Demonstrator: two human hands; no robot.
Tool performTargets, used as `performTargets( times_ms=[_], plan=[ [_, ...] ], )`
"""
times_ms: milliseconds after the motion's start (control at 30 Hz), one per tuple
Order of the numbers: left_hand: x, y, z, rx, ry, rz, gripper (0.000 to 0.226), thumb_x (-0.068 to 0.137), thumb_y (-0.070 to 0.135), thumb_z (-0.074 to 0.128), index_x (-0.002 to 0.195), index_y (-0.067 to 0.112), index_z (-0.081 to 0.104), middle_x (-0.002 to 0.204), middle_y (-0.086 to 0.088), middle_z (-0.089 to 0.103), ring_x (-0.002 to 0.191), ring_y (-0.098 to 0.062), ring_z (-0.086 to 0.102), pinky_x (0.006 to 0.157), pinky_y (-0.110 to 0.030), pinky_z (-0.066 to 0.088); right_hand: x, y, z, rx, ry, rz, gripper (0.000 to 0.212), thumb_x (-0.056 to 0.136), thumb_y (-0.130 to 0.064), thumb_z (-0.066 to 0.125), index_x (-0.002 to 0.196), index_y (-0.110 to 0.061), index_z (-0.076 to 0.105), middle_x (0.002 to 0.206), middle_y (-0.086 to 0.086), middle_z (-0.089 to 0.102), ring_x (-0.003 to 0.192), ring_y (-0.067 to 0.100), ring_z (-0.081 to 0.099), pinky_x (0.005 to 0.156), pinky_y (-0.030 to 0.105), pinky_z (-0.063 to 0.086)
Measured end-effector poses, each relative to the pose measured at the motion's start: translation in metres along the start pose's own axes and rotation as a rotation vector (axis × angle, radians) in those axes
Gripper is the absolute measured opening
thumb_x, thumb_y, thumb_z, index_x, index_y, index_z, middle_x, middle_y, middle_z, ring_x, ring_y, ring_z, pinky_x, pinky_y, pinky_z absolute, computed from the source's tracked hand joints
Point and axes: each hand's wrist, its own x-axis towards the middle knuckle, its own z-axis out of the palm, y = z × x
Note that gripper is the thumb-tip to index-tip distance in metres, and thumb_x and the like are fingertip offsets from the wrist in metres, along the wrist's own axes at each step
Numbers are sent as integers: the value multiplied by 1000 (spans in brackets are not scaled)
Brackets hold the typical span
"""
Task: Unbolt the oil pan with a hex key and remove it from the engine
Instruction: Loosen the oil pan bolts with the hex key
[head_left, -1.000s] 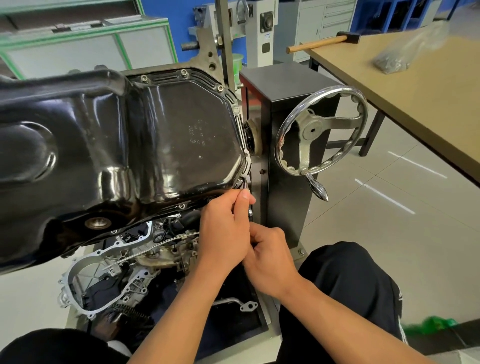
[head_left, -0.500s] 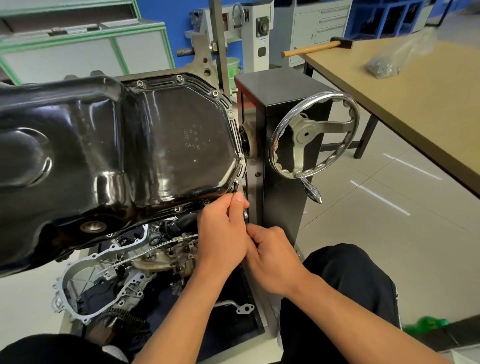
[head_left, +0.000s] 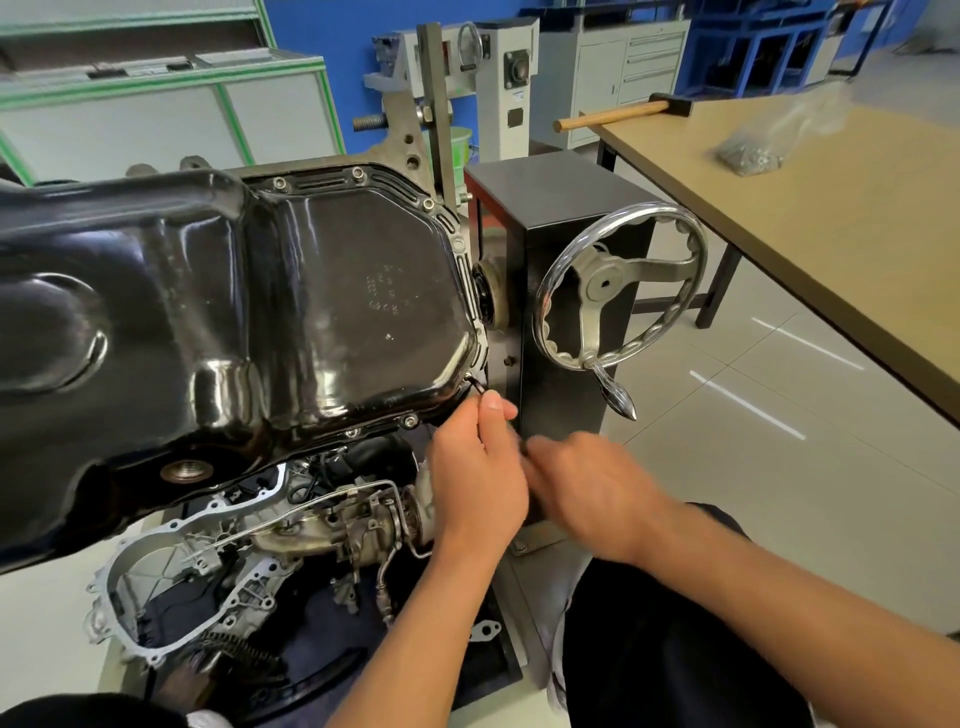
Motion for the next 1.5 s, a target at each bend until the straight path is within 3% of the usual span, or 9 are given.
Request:
performTargets(
  times_ms=[100, 267, 533, 700, 900, 1067, 1167, 1367, 1500],
  plan=[
    [0, 15, 20, -202, 71, -109, 38, 107, 24, 36, 82, 15, 63, 59, 4, 65, 55, -8, 56, 65, -25, 45, 5, 17, -38, -280, 64, 19, 31, 104, -49, 31, 88, -26, 45, 86, 3, 65, 81, 32, 65, 59, 33, 36],
    [5, 51, 38, -832, 211, -456, 29, 107, 22, 38, 96, 12, 64, 62, 0, 68, 50, -9, 54, 43, -22, 41, 28, 20, -100, -502, 200, 4, 14, 100, -29, 49, 94, -24, 61, 83, 2, 63, 77, 29, 65, 57, 32, 40],
    [23, 104, 25, -1424, 345, -853, 18, 105, 13, 46, 106, 3, 61, 81, -9, 71, 65, -17, 66, 49, -19, 54, 69, 12, -125, -474, 341, -145, 22, 99, -22, 45, 102, -18, 67, 89, 2, 69, 80, 32, 65, 55, 32, 36],
    [24, 104, 20, -1501, 323, -914, 19, 102, 14, 53, 113, 2, 63, 97, -11, 72, 76, -18, 70, 53, -19, 57, 63, 13, -110, -203, 492, -139, 23, 97, -23, 53, 109, -17, 71, 89, 4, 75, 80, 29, 69, 64, 39, 55],
    [19, 97, 28, -1446, 353, -825, 10, 96, 13, 63, 95, 4, 67, 83, -7, 76, 72, -14, 74, 54, -18, 56, 74, 0, -77, 536, 600, 168, 15, 94, -20, 65, 94, -16, 79, 81, -5, 76, 75, 4, 69, 73, 24, 56],
    [1, 78, 31, -1210, 454, -651, 7, 96, 12, 64, 96, 7, 69, 76, -5, 77, 73, -15, 75, 56, -20, 56, 66, -5, -34, 1147, 330, 449, 29, 96, -13, 65, 69, -19, 76, 64, -5, 71, 62, 4, 65, 62, 22, 51],
    [-19, 59, 26, -970, 341, -463, 10, 97, 13, 60, 101, 8, 69, 81, -6, 76, 76, -16, 75, 53, -20, 53, 51, -11, -17, 1391, 287, 520, 31, 96, -15, 66, 68, -19, 79, 68, 4, 72, 62, 10, 67, 55, 21, 52],
    [-43, 44, -24, -599, -42, -246, 14, 96, 13, 61, 95, 17, 74, 78, -8, 73, 72, -19, 72, 53, -23, 54, 35, -10, -21, 1500, 374, 523, 19, 97, -13, 62, 83, -10, 74, 73, 11, 73, 51, 15, 62, 48, 23, 49],
    [-39, 69, -64, -225, -204, 59, 20, 93, 15, 62, 92, 31, 74, 78, 3, 74, 73, -11, 72, 55, -19, 55, 30, -22, -25, 1252, 473, 234, 19, 99, -13, 58, 90, -18, 74, 73, 3, 75, 59, 10, 68, 56, 20, 53]
  ],
)
